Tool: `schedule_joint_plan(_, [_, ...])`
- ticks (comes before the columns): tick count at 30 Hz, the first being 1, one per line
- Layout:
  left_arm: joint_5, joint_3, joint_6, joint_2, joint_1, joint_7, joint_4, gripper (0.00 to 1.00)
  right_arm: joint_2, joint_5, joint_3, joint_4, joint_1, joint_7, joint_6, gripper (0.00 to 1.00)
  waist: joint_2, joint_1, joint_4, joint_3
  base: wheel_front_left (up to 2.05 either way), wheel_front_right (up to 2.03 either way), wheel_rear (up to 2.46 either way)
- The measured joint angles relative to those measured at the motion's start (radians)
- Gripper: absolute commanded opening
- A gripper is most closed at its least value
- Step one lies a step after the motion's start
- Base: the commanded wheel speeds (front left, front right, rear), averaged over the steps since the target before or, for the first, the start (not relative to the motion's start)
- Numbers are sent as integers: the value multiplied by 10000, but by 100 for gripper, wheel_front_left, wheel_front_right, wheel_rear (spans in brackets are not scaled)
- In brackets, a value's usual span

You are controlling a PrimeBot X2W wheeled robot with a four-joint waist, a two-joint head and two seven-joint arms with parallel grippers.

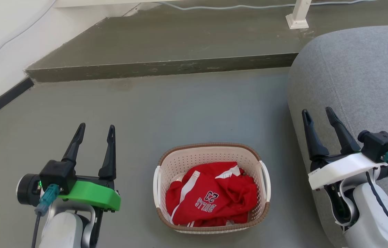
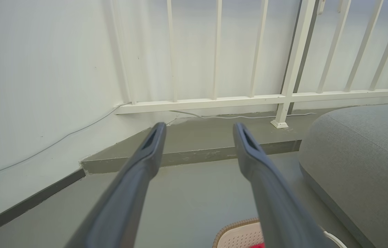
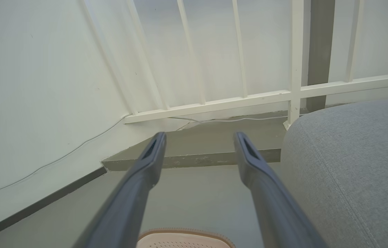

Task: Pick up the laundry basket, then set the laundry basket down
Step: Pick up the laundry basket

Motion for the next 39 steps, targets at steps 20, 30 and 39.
schedule_joint_plan(20, [-512, -19, -2, -12, -218, 0, 73, 100, 100, -73, -336, 2, -182, -2, 10, 100, 0, 0, -121, 830, 0, 0, 0])
schedule_joint_plan(30, [-604, -127, -17, -17, -632, 0, 326, 100, 228, -73, -543, 86, -460, -2, 12, 100, 0, 0, -221, 1643, 0, 0, 0])
schedule_joint_plan(39, [-782, -424, -61, -31, -1128, 0, 750, 100, 320, -71, -602, 500, -794, -2, 42, 100, 0, 0, -326, 2517, 0, 0, 0])
